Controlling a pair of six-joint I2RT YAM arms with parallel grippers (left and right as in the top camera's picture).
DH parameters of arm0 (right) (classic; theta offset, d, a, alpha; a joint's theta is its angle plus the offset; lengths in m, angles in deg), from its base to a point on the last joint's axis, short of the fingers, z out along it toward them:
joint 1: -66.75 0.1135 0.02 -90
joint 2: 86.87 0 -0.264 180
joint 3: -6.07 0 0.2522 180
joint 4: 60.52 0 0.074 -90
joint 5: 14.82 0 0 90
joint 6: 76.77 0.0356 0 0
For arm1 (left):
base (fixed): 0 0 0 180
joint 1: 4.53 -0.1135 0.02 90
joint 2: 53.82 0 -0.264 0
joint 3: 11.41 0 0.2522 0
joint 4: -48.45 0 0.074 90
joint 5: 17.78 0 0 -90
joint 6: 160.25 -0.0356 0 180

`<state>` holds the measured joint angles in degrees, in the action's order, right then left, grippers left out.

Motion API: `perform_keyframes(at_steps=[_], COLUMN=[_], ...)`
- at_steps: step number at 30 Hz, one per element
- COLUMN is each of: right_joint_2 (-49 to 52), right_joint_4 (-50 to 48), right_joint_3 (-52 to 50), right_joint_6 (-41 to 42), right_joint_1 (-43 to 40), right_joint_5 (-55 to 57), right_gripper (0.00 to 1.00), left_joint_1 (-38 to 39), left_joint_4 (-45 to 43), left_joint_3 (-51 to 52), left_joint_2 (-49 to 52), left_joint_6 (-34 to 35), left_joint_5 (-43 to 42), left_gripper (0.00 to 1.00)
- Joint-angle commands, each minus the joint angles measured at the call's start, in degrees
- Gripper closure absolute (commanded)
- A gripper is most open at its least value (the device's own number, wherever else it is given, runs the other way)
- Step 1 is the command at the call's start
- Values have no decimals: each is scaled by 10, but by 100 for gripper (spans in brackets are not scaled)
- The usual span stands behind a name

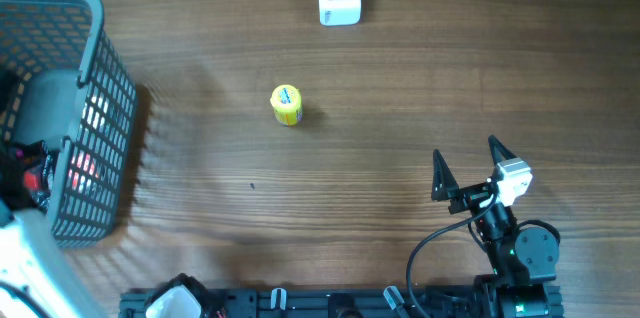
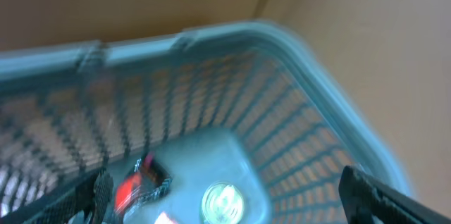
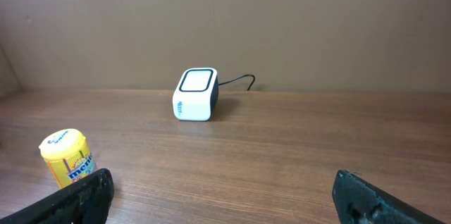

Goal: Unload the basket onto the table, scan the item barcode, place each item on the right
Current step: 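Reach the left gripper into the basket and grasp the tuna can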

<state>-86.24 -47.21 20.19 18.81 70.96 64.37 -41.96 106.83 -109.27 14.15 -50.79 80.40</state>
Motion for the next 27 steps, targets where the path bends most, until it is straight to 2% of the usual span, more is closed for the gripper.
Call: perform_keyframes(at_steps=[1,4,12,19,27], right_joint_2=[-3,-3,-3,-3,-4], right_joint_4=[-3,-3,-3,-3,-3], right_joint_3=[-1,-1,-1,-1,-1], right_joint_6=[8,8,8,8,8], right_joint_1=[3,3,3,3,3], right_joint_5=[5,5,5,5,5], right_gripper=[0,0,0,0,0], left_joint_1=[-49,-44,-12,44,73], left_joint_4=[26,27,5,-23,-35], left_joint_3=[1,1,1,1,1], left_joint_2=[94,177,337,396,433], left_joint_6=[96,89,-2,-56,-58], left_joint_5=[-49,-49,-49,-45,-21], left_gripper=[0,0,0,0,0])
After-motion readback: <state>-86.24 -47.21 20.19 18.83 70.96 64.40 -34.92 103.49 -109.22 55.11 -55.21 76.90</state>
